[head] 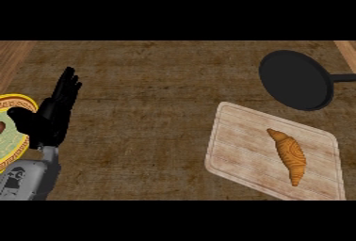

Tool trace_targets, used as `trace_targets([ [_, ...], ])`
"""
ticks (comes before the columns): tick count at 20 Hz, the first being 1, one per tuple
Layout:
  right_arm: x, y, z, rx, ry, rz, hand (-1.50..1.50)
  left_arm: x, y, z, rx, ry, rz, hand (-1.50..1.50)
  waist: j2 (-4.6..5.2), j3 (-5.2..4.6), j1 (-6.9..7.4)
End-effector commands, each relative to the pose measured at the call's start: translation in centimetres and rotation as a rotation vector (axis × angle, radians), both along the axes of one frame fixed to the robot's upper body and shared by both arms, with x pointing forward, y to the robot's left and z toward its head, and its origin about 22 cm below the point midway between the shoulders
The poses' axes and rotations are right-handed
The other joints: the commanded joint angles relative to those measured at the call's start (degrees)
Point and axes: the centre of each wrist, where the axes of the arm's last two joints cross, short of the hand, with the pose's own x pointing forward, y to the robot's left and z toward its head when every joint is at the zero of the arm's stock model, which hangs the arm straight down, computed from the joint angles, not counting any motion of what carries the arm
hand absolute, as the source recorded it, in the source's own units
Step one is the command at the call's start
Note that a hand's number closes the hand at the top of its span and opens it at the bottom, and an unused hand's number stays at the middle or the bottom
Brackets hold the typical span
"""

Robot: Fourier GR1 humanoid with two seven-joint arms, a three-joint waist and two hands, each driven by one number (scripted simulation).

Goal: Pick the croissant from the cutting board and place it in the pan

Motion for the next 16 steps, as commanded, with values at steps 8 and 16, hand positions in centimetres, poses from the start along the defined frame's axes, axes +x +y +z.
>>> trace_targets([
  [8, 0.3, 6.5, 0.0, -0.043, 0.08, 0.138, -1.5, 0.6, -2.0, 1.0, -0.017, 0.032, 0.005, 0.0, -0.16, 0.04, -0.32],
  [16, -2.0, 10.8, -4.6, -0.063, 0.143, 0.193, -1.5, 0.5, 0.6, 0.1, 0.004, 0.004, 0.01, 0.0, -0.13, 0.04, -0.54],
])
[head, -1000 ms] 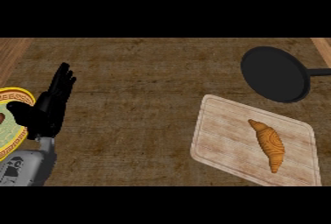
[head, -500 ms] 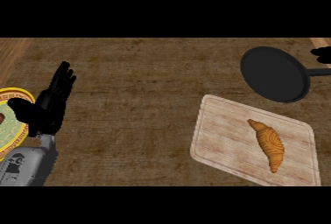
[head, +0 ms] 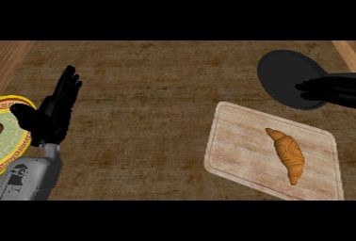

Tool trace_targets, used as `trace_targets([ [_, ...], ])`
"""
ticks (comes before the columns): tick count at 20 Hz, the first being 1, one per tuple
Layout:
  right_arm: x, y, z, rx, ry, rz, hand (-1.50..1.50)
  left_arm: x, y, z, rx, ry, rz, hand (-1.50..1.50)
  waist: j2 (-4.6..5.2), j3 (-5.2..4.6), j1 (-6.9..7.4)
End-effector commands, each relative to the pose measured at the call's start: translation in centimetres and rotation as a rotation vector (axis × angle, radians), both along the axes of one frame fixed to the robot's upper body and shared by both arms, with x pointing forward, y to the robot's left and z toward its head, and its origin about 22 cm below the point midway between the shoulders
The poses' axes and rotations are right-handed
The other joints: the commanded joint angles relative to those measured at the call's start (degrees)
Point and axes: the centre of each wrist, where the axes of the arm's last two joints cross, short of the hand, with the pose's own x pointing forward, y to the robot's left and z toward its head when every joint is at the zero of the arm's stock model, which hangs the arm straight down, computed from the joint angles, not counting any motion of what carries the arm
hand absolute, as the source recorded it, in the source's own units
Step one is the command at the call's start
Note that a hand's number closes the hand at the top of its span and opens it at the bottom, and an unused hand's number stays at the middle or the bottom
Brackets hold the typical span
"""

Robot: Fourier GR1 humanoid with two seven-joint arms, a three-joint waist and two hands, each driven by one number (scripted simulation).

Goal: Pick the croissant from the cutting board and place it in the pan

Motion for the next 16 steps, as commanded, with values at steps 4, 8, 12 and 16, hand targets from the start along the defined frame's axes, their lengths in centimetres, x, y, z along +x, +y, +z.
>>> trace_targets([
  [4, -2.5, 2.0, -2.8, -0.094, 0.043, -0.043, -1.5, -0.8, 0.3, -0.2, -0.018, -0.003, 0.012, 0.0, -0.03, 0.03, -0.08],
  [8, -1.2, 0.1, -3.0, -0.11, 0.038, -0.099, -1.5, -1.5, 0.5, 2.0, 0.002, -0.01, 0.001, 0.0, 0.07, 0.06, 0.47],
  [12, -2.2, 1.7, -3.9, -0.163, 0.004, -0.145, -1.5, -0.9, 1.2, 1.3, 0.007, -0.002, 0.001, 0.0, 0.03, 0.03, 0.15],
  [16, -0.2, 2.0, -4.9, -0.213, 0.022, -0.142, -1.5, -0.4, -1.4, 0.4, -0.013, -0.018, -0.009, 0.0, 0.12, 0.03, 0.36],
])
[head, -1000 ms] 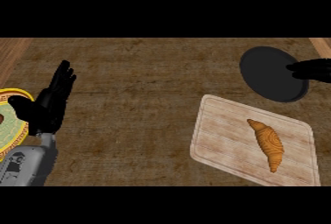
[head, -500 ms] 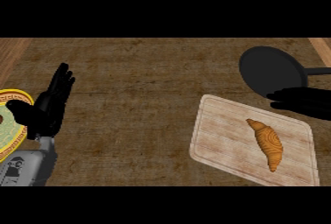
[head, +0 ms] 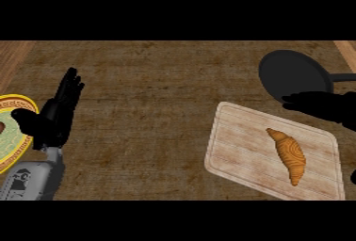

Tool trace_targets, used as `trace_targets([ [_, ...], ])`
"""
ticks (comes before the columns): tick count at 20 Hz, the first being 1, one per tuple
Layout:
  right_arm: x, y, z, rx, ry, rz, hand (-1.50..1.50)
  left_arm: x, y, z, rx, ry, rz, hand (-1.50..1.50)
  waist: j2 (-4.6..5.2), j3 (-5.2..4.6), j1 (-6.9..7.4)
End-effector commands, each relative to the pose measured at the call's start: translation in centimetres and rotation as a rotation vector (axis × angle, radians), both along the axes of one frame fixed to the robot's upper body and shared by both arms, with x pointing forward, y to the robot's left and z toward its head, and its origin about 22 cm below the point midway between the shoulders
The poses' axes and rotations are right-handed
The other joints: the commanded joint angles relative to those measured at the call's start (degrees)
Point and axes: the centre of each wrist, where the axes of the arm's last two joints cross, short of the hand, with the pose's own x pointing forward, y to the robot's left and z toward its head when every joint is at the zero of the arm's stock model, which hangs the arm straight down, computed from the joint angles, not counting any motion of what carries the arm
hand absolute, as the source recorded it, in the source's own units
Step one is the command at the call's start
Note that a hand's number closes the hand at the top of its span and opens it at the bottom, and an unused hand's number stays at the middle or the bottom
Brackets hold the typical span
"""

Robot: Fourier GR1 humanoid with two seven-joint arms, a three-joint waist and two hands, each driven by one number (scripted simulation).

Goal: Pick the croissant from the cutting board and place it in the pan

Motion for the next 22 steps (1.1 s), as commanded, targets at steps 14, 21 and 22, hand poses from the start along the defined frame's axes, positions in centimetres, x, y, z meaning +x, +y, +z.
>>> trace_targets([
  [14, 0.7, 2.4, -5.9, -0.145, 0.076, 0.075, -1.5, -0.4, -0.3, -1.6, 0.007, -0.005, 0.01, 0.0, 0.0, 0.0, -0.12],
  [21, 1.3, 2.7, -6.2, -0.326, 0.008, 0.081, -1.5, -0.5, -0.6, -1.1, -0.014, 0.003, -0.002, 0.0, -0.01, 0.0, 0.12],
  [22, 0.7, 4.4, -6.9, -0.331, -0.014, 0.072, -1.5, 0.4, 0.1, -1.7, 0.01, 0.001, 0.014, 0.0, 0.0, -0.01, -0.16],
])
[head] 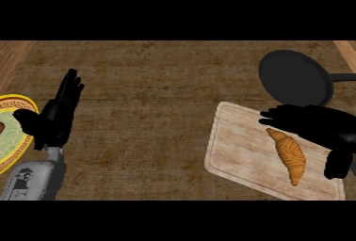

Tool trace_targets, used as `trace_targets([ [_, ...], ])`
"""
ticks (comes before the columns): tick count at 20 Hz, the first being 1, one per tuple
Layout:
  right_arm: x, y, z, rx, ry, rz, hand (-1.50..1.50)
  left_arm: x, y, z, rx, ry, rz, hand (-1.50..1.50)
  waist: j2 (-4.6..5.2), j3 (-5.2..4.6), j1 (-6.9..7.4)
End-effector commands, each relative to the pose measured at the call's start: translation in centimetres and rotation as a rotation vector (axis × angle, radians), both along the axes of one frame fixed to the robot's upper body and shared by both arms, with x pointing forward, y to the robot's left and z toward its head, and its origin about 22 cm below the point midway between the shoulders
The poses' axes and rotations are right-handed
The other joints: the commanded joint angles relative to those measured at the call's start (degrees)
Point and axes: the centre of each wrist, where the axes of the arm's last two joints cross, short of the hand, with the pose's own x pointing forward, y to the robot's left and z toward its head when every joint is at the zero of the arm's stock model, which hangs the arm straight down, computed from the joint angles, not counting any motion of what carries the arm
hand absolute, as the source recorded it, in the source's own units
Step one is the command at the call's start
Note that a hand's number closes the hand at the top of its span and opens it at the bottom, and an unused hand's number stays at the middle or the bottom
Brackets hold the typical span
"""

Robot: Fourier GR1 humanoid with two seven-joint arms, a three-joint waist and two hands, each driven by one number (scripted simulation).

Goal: Pick the croissant from the cutting board and place it in the pan

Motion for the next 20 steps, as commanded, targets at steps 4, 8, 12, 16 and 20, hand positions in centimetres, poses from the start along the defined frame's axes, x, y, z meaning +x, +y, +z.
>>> trace_targets([
  [4, -0.4, -0.9, -2.1, -0.126, -0.008, 0.026, -1.5, 0.0, -0.5, -0.8, 0.002, -0.003, 0.0, 0.0, -0.01, 0.0, -0.11],
  [8, 0.2, 0.3, -4.4, -0.141, 0.033, 0.011, -1.5, 0.2, 0.0, 1.0, -0.008, 0.011, -0.003, 0.0, 0.0, 0.01, 0.12],
  [12, -1.4, -1.1, -2.7, -0.146, 0.007, 0.015, -1.5, -0.6, 0.2, 0.2, 0.012, 0.001, -0.006, 0.0, -0.08, 0.0, -0.23],
  [16, -0.3, 0.6, -6.0, -0.191, 0.006, 0.026, -1.5, 0.1, -0.8, 0.6, 0.007, 0.011, -0.011, 0.0, 0.0, 0.01, 0.0],
  [20, 0.6, -1.8, -4.6, -0.203, 0.011, -0.001, -1.5, 0.3, 0.7, -0.5, 0.004, -0.005, -0.003, 0.0, 0.02, -0.01, -0.16],
])
